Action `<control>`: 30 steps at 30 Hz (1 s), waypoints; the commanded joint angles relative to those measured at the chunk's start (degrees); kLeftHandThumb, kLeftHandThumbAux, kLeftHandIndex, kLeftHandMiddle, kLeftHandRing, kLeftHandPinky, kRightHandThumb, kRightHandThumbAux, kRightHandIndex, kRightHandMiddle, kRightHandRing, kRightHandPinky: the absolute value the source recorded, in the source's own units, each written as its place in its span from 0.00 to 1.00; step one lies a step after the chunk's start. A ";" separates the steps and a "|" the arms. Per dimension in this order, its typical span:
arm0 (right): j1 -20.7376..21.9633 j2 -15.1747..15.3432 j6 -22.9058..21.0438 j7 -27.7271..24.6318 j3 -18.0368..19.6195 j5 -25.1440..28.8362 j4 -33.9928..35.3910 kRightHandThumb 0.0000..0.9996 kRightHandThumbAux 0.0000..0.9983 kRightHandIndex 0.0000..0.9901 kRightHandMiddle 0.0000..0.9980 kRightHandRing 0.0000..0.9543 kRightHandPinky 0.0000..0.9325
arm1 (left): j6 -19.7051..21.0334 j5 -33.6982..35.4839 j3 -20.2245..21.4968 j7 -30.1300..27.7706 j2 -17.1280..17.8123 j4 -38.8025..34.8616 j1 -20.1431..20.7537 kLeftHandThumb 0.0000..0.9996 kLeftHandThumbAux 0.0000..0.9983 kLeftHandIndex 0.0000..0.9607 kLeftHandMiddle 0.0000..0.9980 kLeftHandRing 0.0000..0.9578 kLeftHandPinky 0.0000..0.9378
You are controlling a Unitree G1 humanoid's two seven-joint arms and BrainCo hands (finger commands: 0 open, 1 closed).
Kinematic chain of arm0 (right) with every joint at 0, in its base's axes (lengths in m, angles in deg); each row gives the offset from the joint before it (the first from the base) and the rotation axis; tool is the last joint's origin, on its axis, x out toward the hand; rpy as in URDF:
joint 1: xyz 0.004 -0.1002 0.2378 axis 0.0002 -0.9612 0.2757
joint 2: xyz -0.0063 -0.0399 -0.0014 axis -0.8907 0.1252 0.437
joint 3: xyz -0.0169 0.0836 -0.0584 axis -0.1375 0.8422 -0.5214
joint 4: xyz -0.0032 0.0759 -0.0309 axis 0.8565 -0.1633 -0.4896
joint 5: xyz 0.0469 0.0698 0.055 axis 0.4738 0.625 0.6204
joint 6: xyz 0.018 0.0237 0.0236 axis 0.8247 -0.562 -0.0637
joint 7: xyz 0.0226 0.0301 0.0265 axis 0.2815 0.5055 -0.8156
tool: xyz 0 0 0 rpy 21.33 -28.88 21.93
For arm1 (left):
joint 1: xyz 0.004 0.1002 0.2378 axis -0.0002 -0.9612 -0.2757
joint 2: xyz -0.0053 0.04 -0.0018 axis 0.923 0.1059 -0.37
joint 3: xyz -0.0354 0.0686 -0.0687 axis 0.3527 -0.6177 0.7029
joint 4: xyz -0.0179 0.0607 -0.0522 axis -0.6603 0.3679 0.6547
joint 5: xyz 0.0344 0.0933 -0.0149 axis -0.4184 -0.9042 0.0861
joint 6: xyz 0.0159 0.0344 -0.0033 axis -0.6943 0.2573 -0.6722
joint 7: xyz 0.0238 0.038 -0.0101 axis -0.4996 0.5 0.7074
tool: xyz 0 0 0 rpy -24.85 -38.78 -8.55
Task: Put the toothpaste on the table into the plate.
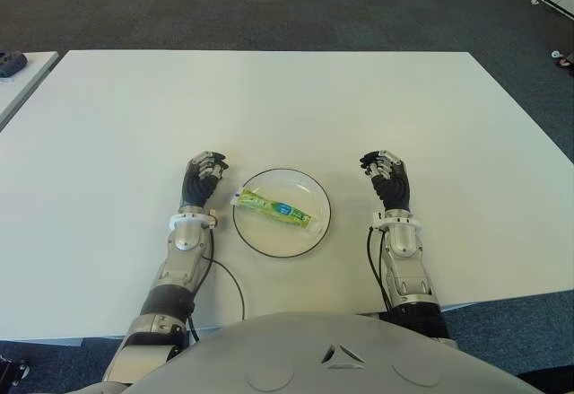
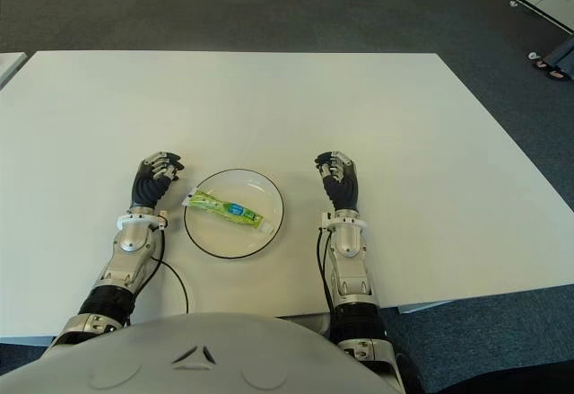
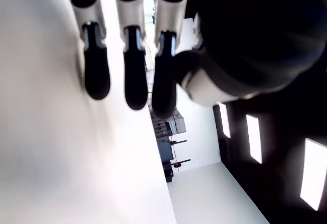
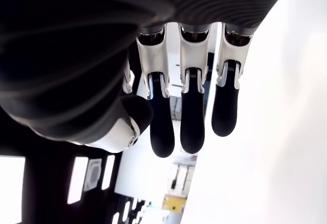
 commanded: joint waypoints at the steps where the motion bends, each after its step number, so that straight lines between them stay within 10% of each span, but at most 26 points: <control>1: 0.51 0.19 -2.40 -1.16 -0.35 0.59 0.40 0.71 0.73 0.42 0.46 0.46 0.47 | 0.90 1.12 0.68 -1.25 -0.26 0.97 -0.54 0.70 0.72 0.45 0.51 0.52 0.53; 30: 3.25 0.11 -6.72 -7.37 -0.52 3.96 -6.65 0.72 0.74 0.42 0.45 0.45 0.46 | 1.20 0.82 2.87 0.41 -0.40 1.46 -1.16 0.71 0.72 0.44 0.52 0.53 0.52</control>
